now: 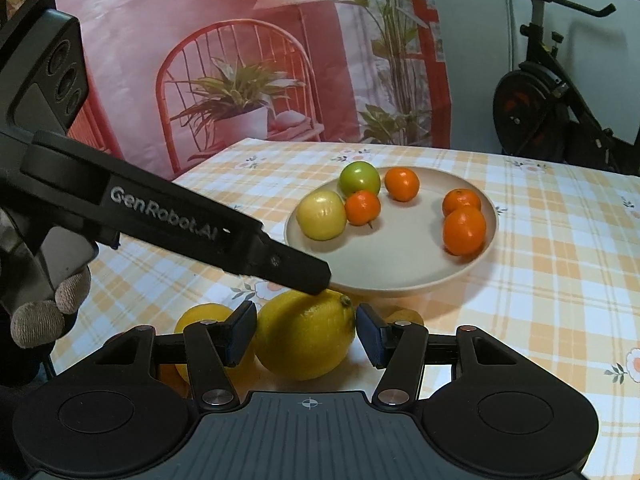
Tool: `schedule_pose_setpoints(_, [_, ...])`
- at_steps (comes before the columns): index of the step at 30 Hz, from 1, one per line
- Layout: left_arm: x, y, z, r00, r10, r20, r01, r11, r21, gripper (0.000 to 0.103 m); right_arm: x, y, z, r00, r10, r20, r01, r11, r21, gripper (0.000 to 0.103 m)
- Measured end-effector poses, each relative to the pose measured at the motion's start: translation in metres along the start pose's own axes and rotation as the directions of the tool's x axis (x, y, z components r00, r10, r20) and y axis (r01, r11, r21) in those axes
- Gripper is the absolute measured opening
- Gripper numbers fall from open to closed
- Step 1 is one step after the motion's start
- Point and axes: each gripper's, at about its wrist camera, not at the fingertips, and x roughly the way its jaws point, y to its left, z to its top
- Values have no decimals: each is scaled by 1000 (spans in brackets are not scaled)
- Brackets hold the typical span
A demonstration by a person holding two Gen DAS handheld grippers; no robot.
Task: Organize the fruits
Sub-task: 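Close the right gripper on the yellow lemon while the left gripper closes on it too, then lift the lemon with both grippers and carry it over the plate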
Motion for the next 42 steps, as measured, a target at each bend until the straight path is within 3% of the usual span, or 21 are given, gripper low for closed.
schedule_pose_setpoints(16, [3,10,5,1000,15,1,-15,1000,-12,49,1,-6,-1,999,25,-40,-23,999,40,53])
schedule_pose_setpoints(30, [1,23,7,1000,16,4,-16,999,-52,49,18,-29,7,982,142,-125,-118,976,184,53])
schedule_pose_setpoints(42, [14,35,11,995,-87,-49,81,990,-112,48,27,-36,10,973,188,-137,-148,955,258,52])
